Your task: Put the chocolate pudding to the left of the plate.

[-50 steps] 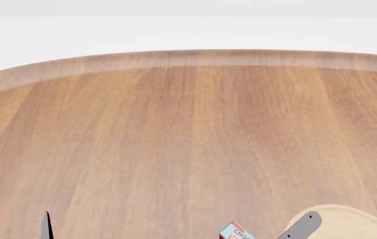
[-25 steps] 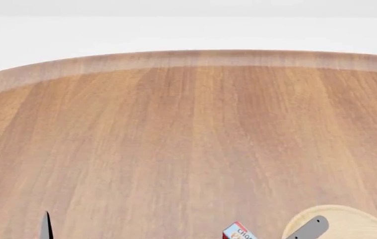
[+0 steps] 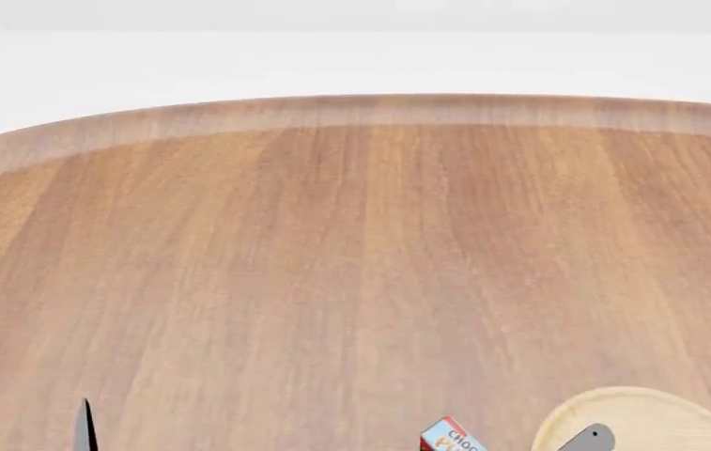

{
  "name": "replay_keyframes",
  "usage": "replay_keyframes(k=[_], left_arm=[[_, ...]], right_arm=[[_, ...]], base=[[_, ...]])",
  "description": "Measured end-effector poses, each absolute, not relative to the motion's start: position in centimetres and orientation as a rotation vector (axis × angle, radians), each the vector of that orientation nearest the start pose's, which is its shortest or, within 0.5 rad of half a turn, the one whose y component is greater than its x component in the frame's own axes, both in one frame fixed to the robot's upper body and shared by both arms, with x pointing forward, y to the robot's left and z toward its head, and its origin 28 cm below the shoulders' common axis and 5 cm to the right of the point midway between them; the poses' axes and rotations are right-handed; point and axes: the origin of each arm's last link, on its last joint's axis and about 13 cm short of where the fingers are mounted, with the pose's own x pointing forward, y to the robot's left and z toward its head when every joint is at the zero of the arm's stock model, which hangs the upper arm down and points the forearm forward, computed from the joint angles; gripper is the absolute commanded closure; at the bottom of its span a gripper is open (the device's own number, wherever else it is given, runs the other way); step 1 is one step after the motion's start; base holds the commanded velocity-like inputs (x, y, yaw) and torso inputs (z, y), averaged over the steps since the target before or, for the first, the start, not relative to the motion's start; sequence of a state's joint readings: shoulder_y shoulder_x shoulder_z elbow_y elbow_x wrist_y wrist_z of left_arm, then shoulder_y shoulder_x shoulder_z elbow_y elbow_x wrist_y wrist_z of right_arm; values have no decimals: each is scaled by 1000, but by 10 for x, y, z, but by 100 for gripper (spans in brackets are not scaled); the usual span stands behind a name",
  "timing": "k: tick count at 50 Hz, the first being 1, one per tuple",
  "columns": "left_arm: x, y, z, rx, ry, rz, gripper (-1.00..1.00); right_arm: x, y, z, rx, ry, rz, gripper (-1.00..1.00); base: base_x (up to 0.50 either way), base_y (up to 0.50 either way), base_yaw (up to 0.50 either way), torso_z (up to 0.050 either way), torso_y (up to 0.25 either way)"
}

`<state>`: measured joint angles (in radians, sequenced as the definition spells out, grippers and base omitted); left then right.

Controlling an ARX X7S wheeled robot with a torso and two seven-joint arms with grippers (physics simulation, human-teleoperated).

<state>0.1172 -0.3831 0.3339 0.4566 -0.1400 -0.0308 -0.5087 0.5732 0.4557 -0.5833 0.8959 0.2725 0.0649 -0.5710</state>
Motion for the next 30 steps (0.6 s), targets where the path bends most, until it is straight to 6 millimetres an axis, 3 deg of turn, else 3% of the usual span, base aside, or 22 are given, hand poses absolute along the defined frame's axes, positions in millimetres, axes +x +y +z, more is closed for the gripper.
replay_keyframes(k=[16, 30], left_arm=[[168, 205, 75, 81, -239, 68, -100], [169, 205, 75, 82, -239, 68, -100]], right_arm=[[287, -221, 0, -325, 589, 611, -100], [287, -212, 48, -341, 448, 643, -100]], base=[[0, 0, 0, 0, 0], [0, 0, 0, 0, 0]])
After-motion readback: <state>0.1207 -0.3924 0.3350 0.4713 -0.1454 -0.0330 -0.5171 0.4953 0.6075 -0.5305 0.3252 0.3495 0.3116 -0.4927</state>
